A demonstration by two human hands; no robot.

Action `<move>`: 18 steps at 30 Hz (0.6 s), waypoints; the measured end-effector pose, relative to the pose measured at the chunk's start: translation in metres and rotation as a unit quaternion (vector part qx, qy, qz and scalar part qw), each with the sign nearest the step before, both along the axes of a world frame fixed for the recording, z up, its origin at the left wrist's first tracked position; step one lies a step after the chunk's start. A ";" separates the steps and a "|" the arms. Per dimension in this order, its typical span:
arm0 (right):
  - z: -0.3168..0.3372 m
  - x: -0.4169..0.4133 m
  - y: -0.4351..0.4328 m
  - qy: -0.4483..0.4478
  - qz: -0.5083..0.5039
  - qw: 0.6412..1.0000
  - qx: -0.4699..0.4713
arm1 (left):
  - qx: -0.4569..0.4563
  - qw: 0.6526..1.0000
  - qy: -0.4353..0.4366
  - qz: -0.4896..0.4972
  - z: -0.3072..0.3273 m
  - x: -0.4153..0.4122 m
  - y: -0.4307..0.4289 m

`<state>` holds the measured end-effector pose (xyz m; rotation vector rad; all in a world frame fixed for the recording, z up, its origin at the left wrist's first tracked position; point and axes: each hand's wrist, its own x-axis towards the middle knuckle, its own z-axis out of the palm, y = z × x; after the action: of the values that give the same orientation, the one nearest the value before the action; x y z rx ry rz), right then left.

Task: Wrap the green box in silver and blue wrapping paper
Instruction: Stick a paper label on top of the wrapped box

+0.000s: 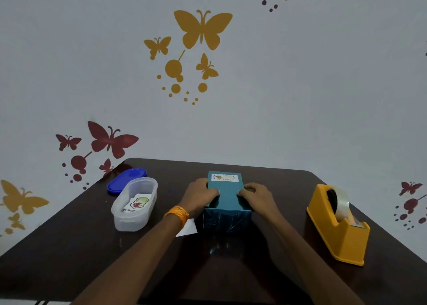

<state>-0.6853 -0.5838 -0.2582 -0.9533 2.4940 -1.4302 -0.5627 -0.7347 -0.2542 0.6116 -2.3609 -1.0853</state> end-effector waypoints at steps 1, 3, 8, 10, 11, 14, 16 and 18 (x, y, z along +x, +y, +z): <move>0.001 -0.001 -0.002 -0.005 -0.004 1.000 -0.012 | 0.003 1.000 0.006 0.003 0.001 -0.002 0.001; 0.002 -0.005 -0.006 -0.018 -0.006 0.999 -0.027 | 0.011 1.000 0.018 0.010 0.002 -0.006 0.000; 0.001 -0.007 -0.008 -0.027 -0.026 0.999 0.008 | 0.006 1.000 0.022 -0.001 0.000 -0.005 -0.001; 0.010 0.001 -0.013 0.084 -0.081 0.992 0.057 | 0.013 0.999 0.023 0.030 0.009 0.010 -0.012; 0.018 0.005 -0.017 0.154 -0.111 0.980 0.064 | 0.001 0.998 0.023 0.062 0.017 0.015 -0.021; 0.054 0.045 -0.058 0.255 -0.072 0.964 -0.016 | -0.004 0.985 0.057 0.166 0.037 0.045 -0.072; 0.074 0.078 -0.108 0.231 0.013 0.972 -0.040 | -0.004 0.975 0.071 0.212 0.045 0.072 -0.111; 0.082 0.100 -0.165 0.151 0.104 0.983 -0.014 | -0.001 0.966 0.056 0.252 0.045 0.096 -0.146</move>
<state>-0.5848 -0.7490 -0.1765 -1.4878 2.4807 -1.3462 -0.4663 -0.8811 -0.2097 1.0485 -1.9523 -0.8572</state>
